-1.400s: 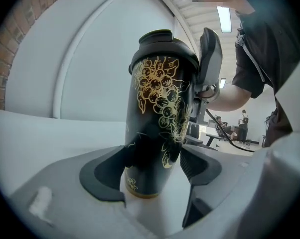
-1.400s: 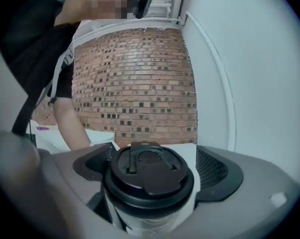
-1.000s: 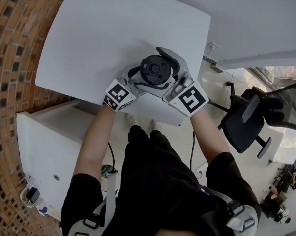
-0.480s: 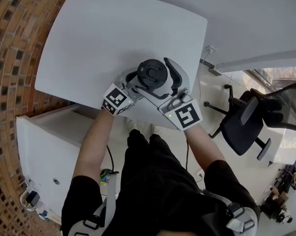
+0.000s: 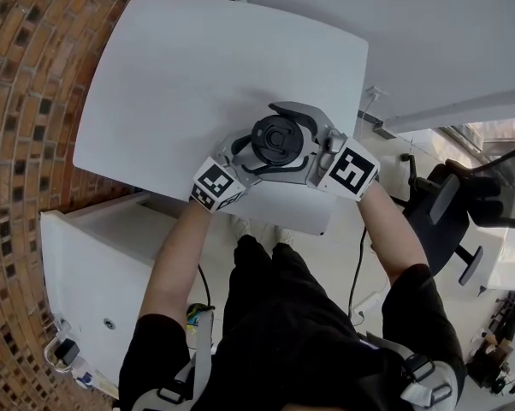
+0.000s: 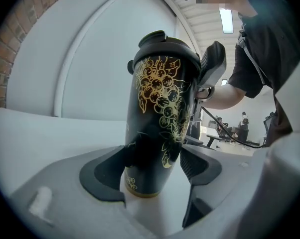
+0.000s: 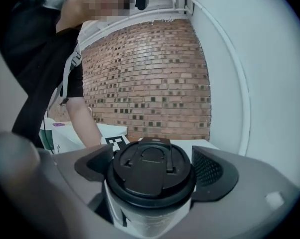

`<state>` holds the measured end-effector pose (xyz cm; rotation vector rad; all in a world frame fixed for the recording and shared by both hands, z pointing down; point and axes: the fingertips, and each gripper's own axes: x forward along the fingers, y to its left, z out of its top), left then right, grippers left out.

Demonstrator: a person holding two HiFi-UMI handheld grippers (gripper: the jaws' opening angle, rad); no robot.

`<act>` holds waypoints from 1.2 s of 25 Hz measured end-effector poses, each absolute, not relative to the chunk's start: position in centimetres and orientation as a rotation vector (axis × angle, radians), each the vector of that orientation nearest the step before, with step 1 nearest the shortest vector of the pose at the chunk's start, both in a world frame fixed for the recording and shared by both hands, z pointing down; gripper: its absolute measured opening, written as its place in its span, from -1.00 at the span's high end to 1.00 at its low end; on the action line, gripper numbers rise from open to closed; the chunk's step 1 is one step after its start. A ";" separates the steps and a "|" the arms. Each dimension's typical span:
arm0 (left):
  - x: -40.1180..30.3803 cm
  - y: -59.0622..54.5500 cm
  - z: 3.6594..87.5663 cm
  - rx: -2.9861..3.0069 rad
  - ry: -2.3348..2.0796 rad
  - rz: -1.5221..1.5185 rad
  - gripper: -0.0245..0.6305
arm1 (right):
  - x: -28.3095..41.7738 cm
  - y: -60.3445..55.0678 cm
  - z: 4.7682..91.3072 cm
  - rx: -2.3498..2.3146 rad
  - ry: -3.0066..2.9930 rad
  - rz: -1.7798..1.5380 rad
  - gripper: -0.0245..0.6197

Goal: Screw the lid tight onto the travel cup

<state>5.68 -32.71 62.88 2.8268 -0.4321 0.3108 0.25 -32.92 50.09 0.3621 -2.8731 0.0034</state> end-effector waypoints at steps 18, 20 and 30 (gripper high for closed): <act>5.6 -32.7 63.1 2.830 -0.463 0.310 -0.17 | 2.9 -34.6 49.1 1.480 -2.711 0.182 -0.54; 5.6 -32.8 63.0 2.834 -0.476 0.310 -0.17 | 3.2 -34.3 48.5 1.455 -2.727 0.173 -0.55; 2.9 -32.1 64.2 2.838 -0.593 0.445 -0.17 | 7.9 -31.2 47.8 1.437 -2.711 0.217 -0.57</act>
